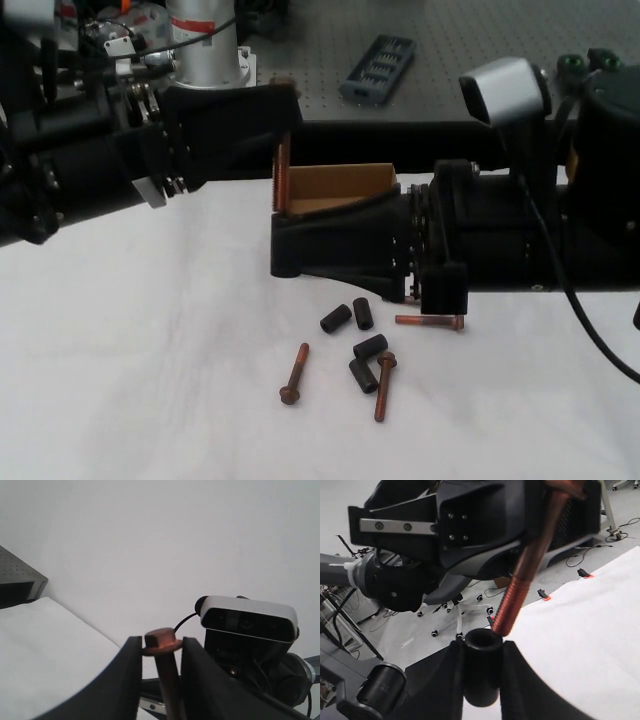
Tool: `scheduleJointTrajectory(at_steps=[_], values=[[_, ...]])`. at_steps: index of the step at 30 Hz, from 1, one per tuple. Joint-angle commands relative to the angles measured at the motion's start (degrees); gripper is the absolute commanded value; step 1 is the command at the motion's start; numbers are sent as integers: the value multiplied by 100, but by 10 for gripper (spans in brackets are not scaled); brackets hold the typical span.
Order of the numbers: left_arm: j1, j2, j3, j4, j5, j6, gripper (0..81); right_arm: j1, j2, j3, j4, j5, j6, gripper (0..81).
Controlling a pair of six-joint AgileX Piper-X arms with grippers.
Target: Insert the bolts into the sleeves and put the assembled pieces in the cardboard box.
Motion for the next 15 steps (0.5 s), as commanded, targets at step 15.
scheduleJointTrajectory(at_steps=[15], values=[[-86, -54, -32, -74, 108, 138, 6, -97, 9, -21, -169, 37, 53, 19]])
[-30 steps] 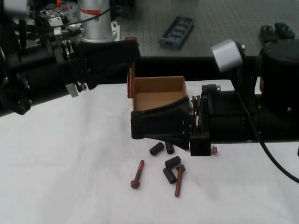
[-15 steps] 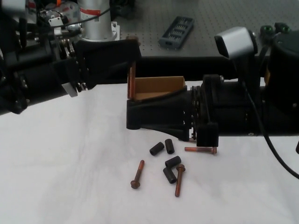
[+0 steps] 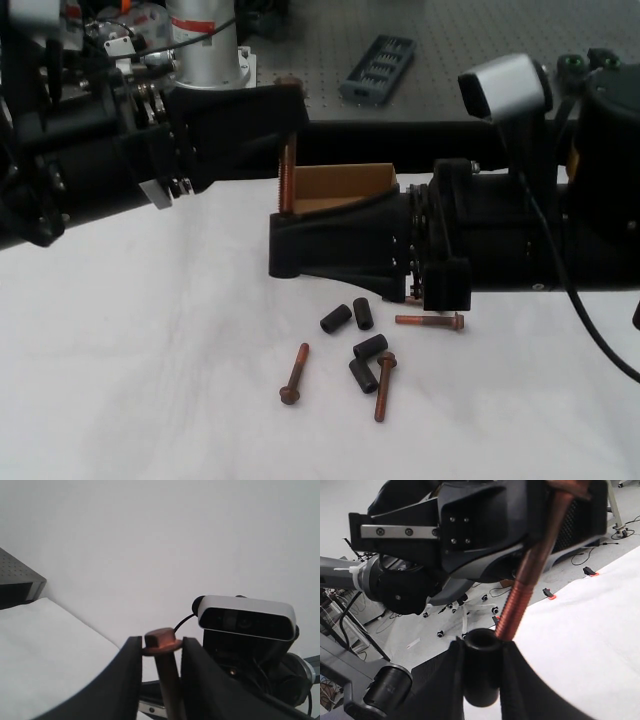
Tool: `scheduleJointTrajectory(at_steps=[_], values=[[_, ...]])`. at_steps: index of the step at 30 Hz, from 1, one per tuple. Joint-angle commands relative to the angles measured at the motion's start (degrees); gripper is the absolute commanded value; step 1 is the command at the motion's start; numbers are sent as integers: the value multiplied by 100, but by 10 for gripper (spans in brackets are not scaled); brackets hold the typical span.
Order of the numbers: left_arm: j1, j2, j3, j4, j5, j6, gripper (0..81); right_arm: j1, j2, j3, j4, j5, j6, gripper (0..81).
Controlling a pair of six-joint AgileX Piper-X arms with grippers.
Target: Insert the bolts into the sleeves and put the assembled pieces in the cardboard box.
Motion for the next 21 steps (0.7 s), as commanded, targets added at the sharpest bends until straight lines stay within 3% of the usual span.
scheduleJointTrajectory(at_steps=[1, 7, 21], values=[[-44, -54, -32, -76, 172, 124, 6, -91, -1, -21, -151, 76, 1, 19], [-44, -54, -32, -76, 253, 112, 6, -326, 114, -21, -148, 47, 90, 19], [-44, -54, -32, 237, 386, 497, 6, -345, 238, -28, -231, -97, 90, 19]])
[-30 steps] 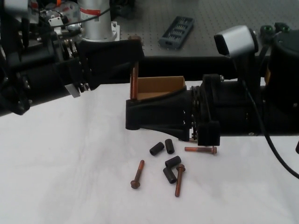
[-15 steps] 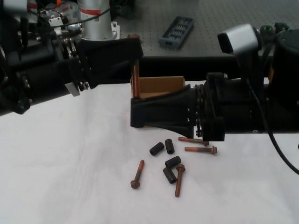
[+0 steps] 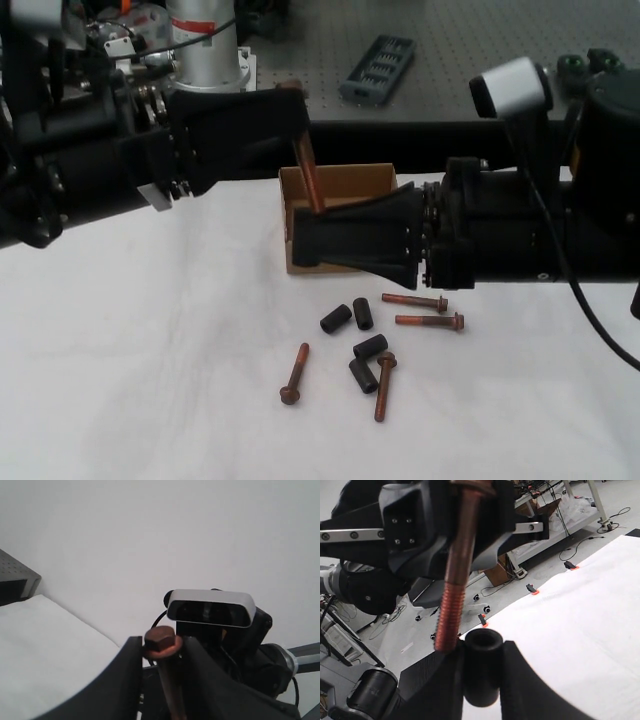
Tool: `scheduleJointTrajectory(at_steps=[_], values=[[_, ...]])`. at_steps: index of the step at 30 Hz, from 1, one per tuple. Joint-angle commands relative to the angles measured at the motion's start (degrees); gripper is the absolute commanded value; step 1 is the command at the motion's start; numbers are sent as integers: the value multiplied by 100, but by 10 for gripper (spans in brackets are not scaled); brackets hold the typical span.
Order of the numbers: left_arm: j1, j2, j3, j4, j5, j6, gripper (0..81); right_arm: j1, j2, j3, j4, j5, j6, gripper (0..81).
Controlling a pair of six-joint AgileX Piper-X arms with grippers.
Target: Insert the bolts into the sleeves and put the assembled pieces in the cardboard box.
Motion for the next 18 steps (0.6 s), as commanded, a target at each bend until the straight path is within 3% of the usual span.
scheduleJointTrajectory(at_steps=[1, 18], values=[[-44, -54, -19, 280, 230, 531, 6, -43, 12, -28, -186, -56, 16, 19], [-44, -54, -19, 546, 96, 1127, 6, -43, 12, -28, 122, -780, 190, 19]])
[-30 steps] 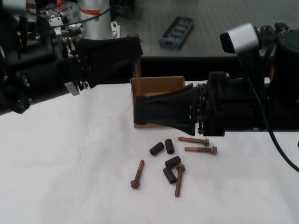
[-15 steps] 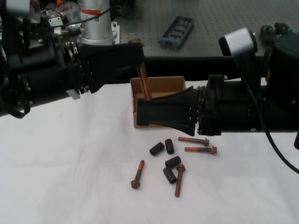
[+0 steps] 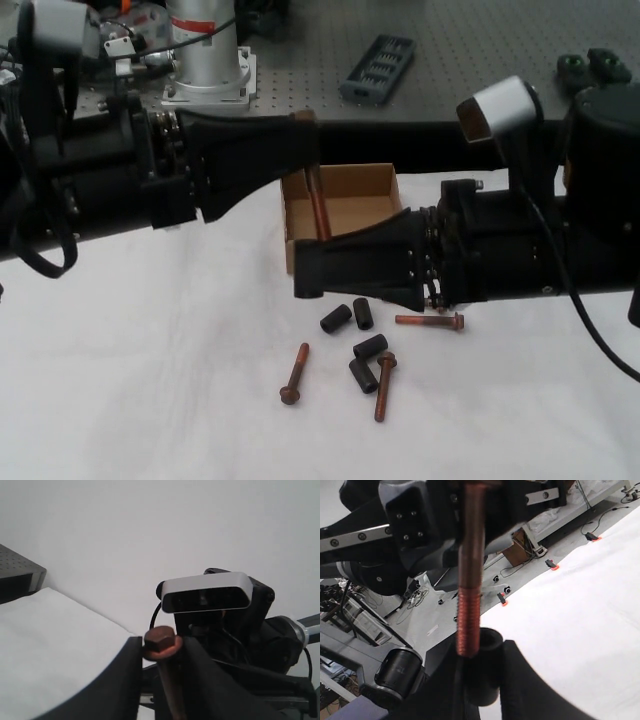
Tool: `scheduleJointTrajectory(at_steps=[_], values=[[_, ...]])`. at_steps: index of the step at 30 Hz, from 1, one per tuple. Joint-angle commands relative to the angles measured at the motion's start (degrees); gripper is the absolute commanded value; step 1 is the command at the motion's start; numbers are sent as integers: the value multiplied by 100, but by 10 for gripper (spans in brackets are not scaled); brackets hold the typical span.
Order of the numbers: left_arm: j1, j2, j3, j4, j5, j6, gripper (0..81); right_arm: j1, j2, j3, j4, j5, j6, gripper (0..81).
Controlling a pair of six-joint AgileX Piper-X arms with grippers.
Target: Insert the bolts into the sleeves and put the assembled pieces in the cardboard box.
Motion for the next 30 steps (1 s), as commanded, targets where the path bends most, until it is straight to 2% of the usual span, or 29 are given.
scheduleJointTrajectory(at_steps=[1, 5, 11, 24, 30], values=[[-11, -14, -19, 55, -17, 208, 6, -24, -49, -69, -120, -123, 1, 19], [-11, -14, -72, 55, -233, 208, 6, 111, -49, -69, 6, -123, -72, 19], [-11, -14, -76, 55, -131, 208, 6, 312, -49, -69, 364, -83, -349, 19], [10, -14, -76, 96, 85, 76, 6, 130, -62, -69, 435, -6, -436, 19], [312, -14, -76, 95, 234, 79, 6, 83, -78, -69, 435, -168, -436, 19]])
